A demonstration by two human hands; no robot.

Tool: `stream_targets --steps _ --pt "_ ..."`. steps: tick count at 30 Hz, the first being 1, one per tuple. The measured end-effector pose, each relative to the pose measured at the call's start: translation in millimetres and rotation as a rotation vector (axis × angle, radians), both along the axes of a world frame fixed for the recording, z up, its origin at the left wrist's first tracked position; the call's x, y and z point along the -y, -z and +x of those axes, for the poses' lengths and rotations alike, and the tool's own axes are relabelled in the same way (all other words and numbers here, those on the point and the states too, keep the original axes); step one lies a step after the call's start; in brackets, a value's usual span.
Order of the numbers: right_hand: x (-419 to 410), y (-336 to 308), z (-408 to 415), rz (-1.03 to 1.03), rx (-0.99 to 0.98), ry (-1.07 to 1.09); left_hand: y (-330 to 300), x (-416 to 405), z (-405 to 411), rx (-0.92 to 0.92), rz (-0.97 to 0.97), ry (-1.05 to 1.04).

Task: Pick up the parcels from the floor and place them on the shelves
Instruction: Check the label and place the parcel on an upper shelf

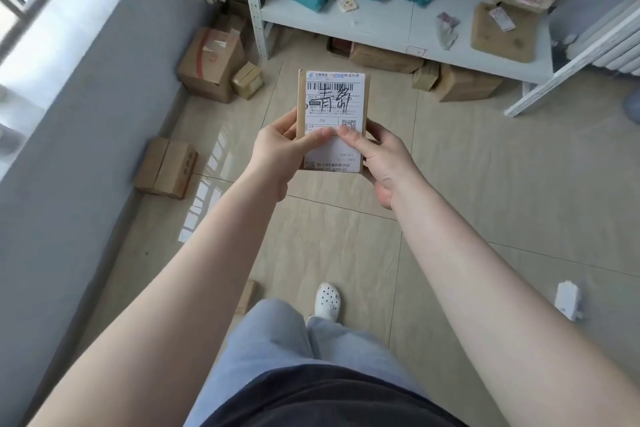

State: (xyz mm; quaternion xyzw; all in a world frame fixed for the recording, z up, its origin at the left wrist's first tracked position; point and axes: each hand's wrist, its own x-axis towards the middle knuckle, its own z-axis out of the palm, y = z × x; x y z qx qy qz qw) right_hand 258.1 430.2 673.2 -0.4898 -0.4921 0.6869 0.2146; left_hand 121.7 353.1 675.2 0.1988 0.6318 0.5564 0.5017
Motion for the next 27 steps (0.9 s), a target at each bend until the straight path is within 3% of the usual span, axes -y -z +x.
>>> stream_targets --steps 27 --pt "-253.6 -25.8 -142.0 0.027 -0.091 0.095 -38.3 -267.4 -148.1 0.001 0.037 0.09"
